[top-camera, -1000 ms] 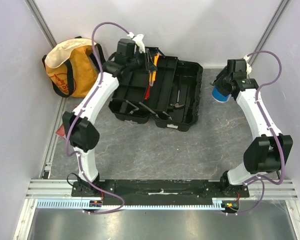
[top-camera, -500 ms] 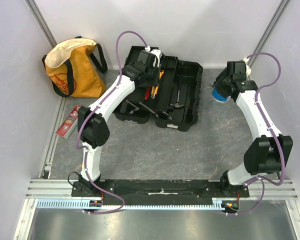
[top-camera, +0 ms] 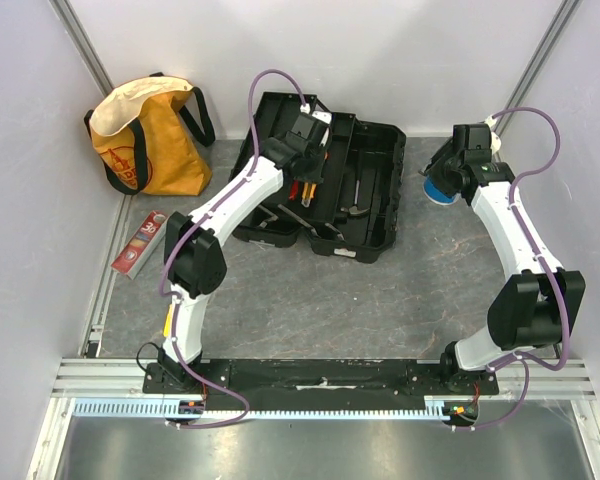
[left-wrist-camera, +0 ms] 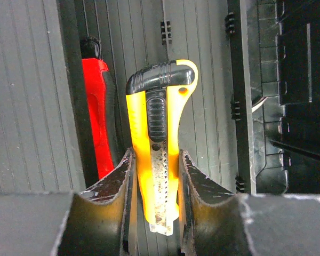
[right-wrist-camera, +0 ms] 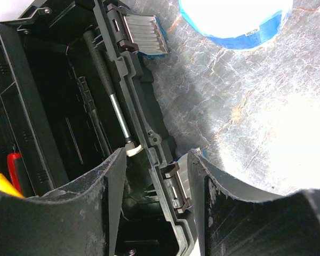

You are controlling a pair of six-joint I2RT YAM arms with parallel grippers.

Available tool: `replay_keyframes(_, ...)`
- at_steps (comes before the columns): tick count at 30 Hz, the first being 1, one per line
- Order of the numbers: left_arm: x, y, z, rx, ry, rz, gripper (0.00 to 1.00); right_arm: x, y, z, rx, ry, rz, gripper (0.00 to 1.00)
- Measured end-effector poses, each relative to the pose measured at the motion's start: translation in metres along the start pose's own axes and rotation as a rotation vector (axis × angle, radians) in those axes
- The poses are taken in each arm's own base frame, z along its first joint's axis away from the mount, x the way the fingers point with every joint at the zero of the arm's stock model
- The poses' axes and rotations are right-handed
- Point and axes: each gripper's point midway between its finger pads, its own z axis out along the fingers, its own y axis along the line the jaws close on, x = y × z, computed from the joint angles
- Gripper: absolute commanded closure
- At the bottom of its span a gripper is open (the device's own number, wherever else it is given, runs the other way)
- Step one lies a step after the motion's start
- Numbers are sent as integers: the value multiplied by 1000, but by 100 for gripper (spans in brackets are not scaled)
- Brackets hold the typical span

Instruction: Pack the tool kit

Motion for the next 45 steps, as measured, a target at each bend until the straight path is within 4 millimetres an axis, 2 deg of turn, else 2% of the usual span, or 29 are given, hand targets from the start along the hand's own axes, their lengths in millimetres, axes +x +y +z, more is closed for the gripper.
replay_keyframes(3,6,-1,2,-18,14,0,82,0,0,0,-1,2,0,44)
replay_keyframes(4,7,-1,3,-22,15,-1,77,1,0,0,-1,2,-1,44)
replay_keyframes(6,8,0,4,-34,16,-4,60,1,0,0,0,3,-1,44)
replay_keyframes(9,8,-1,4,-40,15,-6,49,1,-1,1,0,4,-1,44)
replay_keyframes(13,7,-4,2,-24,15,-13,42,2,0,1,-2,6,-1,44)
replay_keyframes(19,-3,-3,-11,-11,0,-25,42,3,1,0,-11,13,0,44)
replay_keyframes(22,-15,6,-32,-27,-35,-37,43,3,3,0,-18,16,0,43)
replay_keyframes(28,-51,25,-92,-63,-161,-84,41,4,5,2,-31,22,0,41)
replay_keyframes(30,-58,37,-114,-93,-195,-118,41,4,6,2,-34,22,0,41)
replay_keyframes(32,-57,52,-133,-125,-209,-170,41,4,6,1,-35,22,0,41)
replay_keyframes(34,-44,80,-151,-169,-194,-247,39,4,6,2,-35,23,0,40)
replay_keyframes(36,-21,116,-164,-229,-164,-337,37,5,6,2,-36,24,0,40)
replay_keyframes(40,54,197,-188,-405,-81,-550,33,7,4,4,-32,29,-1,40)
replay_keyframes(42,94,222,-200,-477,-36,-634,30,8,3,5,-30,32,-1,39)
replay_keyframes(45,145,241,-210,-552,30,-720,26,11,1,6,-24,37,-2,37)
